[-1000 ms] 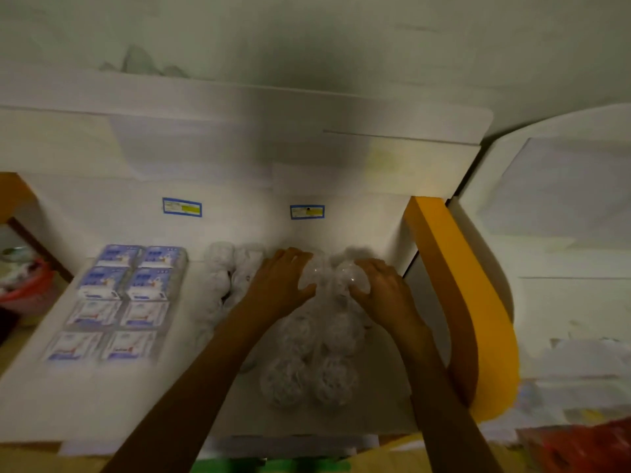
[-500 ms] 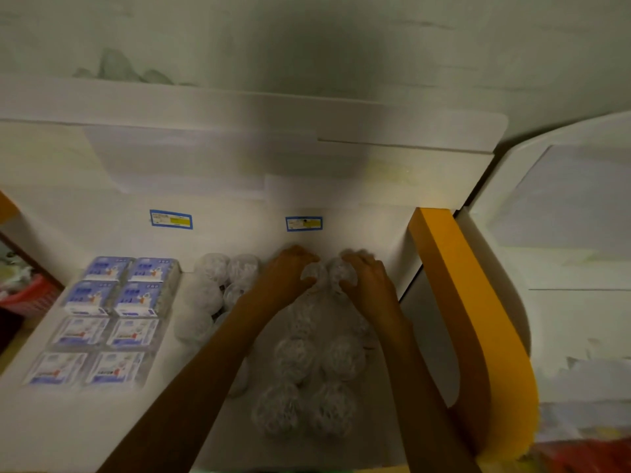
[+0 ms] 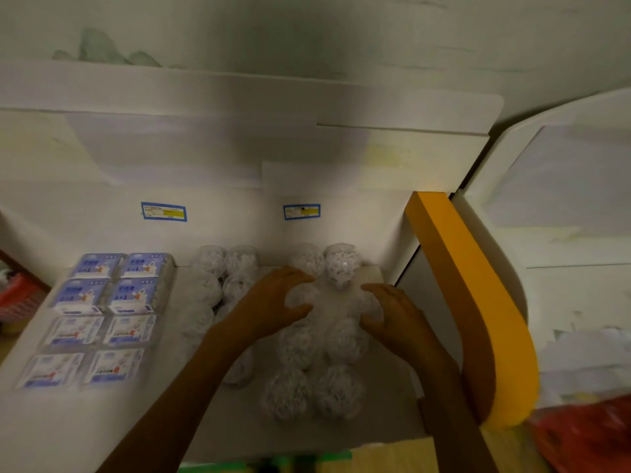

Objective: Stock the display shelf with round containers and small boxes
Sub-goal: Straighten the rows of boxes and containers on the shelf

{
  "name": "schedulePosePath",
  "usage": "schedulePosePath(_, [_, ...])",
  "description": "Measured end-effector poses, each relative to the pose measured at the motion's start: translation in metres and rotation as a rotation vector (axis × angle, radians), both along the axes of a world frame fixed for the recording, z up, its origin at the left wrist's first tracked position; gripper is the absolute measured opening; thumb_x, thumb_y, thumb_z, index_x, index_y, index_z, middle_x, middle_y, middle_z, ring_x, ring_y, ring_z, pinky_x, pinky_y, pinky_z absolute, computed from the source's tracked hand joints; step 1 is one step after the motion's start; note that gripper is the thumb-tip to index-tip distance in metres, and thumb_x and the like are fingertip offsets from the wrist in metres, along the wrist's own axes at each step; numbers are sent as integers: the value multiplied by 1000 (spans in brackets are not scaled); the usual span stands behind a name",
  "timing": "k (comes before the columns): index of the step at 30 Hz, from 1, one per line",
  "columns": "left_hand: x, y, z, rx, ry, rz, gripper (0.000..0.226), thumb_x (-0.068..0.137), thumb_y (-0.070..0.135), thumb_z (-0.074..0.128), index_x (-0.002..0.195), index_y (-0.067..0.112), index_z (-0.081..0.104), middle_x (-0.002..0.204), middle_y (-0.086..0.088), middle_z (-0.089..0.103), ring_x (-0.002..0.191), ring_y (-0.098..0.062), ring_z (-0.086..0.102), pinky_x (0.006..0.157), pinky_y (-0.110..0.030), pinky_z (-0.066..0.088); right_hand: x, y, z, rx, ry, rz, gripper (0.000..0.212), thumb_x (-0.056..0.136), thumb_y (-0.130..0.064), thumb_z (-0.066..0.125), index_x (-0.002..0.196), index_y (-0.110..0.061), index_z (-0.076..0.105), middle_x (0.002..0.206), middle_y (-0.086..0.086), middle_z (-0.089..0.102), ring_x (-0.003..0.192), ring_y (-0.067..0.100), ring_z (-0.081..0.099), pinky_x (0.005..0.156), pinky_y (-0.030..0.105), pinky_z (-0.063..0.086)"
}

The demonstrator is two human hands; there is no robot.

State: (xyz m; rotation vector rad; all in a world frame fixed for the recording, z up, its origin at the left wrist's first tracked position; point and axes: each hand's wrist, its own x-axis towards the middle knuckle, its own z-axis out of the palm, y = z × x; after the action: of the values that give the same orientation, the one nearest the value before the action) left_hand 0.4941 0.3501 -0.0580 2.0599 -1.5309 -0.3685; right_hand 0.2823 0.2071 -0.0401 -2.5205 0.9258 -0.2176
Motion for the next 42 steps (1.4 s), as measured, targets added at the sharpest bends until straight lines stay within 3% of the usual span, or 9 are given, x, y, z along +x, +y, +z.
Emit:
schedulePosePath(3, [-4, -1, 0, 9, 88, -33, 60, 76, 51, 58, 130, 26, 54, 137, -1, 49, 125, -16, 44, 104, -30, 35, 5, -3, -8, 43, -138, 28, 50, 83, -46, 60, 129, -29, 51, 129, -4, 54, 116, 17, 51, 93, 39, 47])
schedulePosePath(10, [1, 4, -1, 27, 122, -64, 50, 85, 29, 67, 132, 28, 52, 140, -2, 47, 126, -18, 43, 104, -37, 39, 23, -8, -10, 40, -235, 125, 46, 86, -30, 68, 129, -27, 53, 133, -1, 52, 121, 16, 49, 97, 39, 48])
schedulePosePath(13, [1, 4, -5, 22, 58, -32, 48, 89, 32, 61, 136, 30, 47, 142, -5, 44, 129, -20, 41, 107, -38, 36, 18, -9, -13, -25, -216, 128, 46, 88, -26, 65, 132, -28, 51, 139, 1, 47, 128, 17, 43, 102, 33, 42])
schedulePosePath(23, [-5, 0, -10, -41, -7, 8, 45, 91, 35, 57, 135, 27, 48, 140, -4, 42, 128, -20, 37, 101, -26, 28, 20, -12, -18, 12, -236, 189, 46, 86, -24, 66, 130, -30, 53, 136, -5, 50, 123, 14, 45, 96, 41, 48])
schedulePosePath(28, [-1, 4, -10, -91, 82, -9, 48, 84, 29, 68, 129, 25, 54, 130, -3, 49, 118, -19, 46, 96, -36, 44, 24, -9, -18, -6, -242, 166, 44, 84, -30, 68, 126, -31, 55, 133, -7, 51, 122, 12, 44, 95, 37, 48])
schedulePosePath(33, [-5, -2, -9, -84, 85, -11, 49, 84, 26, 68, 130, 21, 54, 129, -6, 50, 116, -20, 47, 95, -36, 44, 26, -12, -16, 28, -247, 221, 45, 84, -21, 69, 126, -24, 56, 130, -1, 55, 121, 17, 49, 100, 41, 45])
schedulePosePath(38, [-8, 2, -9, -70, 43, 13, 54, 86, 30, 66, 135, 22, 46, 135, -5, 46, 123, -20, 42, 100, -24, 29, 20, -3, -12, 15, -257, 172, 46, 86, -24, 67, 130, -28, 52, 138, 1, 49, 129, 16, 42, 105, 32, 39])
schedulePosePath(42, [-14, 26, -3, -126, -30, 48, 58, 83, 48, 58, 134, 22, 48, 135, -2, 47, 121, -18, 43, 98, -24, 30, 1, 23, -2, -162, -386, 124, 39, 85, -25, 69, 122, -18, 60, 123, 2, 59, 114, 17, 52, 95, 24, 41])
